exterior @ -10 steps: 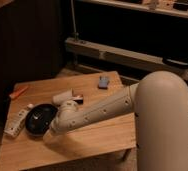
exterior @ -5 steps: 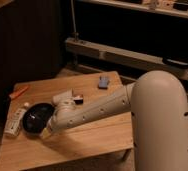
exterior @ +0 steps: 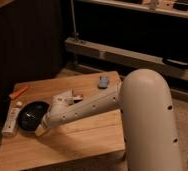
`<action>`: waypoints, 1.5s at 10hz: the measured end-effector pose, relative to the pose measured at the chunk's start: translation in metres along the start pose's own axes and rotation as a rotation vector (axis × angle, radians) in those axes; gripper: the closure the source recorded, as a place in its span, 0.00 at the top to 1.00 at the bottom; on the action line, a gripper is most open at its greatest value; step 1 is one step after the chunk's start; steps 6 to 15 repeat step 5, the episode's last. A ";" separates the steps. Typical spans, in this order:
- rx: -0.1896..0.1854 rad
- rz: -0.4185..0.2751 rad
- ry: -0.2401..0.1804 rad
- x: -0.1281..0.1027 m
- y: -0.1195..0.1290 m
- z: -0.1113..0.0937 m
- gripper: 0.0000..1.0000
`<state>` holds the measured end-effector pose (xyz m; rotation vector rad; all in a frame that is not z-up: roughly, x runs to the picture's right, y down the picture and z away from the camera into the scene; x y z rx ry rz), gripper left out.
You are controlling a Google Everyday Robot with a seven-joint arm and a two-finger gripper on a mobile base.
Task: Push the ceramic bowl across the table
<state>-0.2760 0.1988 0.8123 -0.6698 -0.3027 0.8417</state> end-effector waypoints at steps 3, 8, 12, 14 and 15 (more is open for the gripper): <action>0.001 0.007 -0.012 -0.009 0.003 0.000 0.74; 0.014 0.017 -0.010 -0.013 0.004 -0.002 0.74; 0.014 0.017 -0.010 -0.013 0.004 -0.002 0.74; 0.014 0.017 -0.010 -0.013 0.004 -0.002 0.74; 0.014 0.017 -0.010 -0.013 0.004 -0.002 0.74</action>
